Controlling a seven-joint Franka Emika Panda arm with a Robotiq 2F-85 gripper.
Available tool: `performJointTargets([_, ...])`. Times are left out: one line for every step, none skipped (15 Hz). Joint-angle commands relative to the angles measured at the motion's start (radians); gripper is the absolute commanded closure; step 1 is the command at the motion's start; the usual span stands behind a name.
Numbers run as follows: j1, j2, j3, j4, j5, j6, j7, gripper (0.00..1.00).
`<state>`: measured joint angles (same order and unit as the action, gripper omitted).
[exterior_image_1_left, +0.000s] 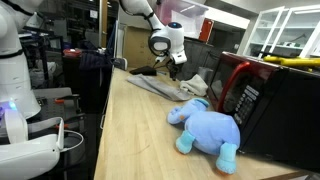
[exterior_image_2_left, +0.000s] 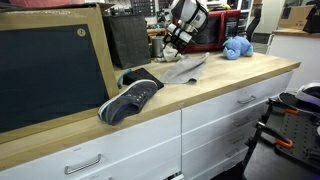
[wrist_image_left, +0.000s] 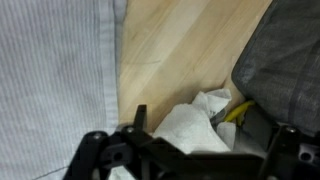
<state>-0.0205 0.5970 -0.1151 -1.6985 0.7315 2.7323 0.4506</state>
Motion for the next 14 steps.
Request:
performJointTargets([-0.005,0.064,-0.037,0.078,-0.111,-0.030,0.093,0.00])
performJointTargets([-0.008,0.076,-0.043,0.087,-0.140,-0.033,0.109,0.00])
performJointTargets([-0.011,0.085,-0.048,0.091,-0.168,-0.037,0.126,0.00])
performJointTargets([-0.015,0.094,-0.049,0.095,-0.191,-0.039,0.138,0.00])
performJointTargets([-0.018,0.101,-0.048,0.101,-0.212,-0.041,0.151,0.00])
performJointTargets([-0.023,0.107,-0.045,0.104,-0.233,-0.043,0.161,0.00])
performJointTargets([-0.028,0.111,-0.041,0.107,-0.249,-0.044,0.166,0.00])
performJointTargets([-0.032,0.114,-0.037,0.112,-0.261,-0.048,0.173,0.00])
performJointTargets([-0.034,0.114,-0.032,0.115,-0.269,-0.050,0.174,0.00])
performJointTargets([-0.036,0.112,-0.029,0.117,-0.277,-0.055,0.177,0.25])
performJointTargets([-0.036,0.110,-0.027,0.118,-0.284,-0.061,0.179,0.28])
performJointTargets([-0.036,0.103,-0.027,0.116,-0.288,-0.069,0.182,0.34])
performJointTargets([-0.041,0.093,-0.024,0.113,-0.288,-0.083,0.176,0.10])
performJointTargets([-0.042,0.088,-0.024,0.112,-0.290,-0.093,0.174,0.07])
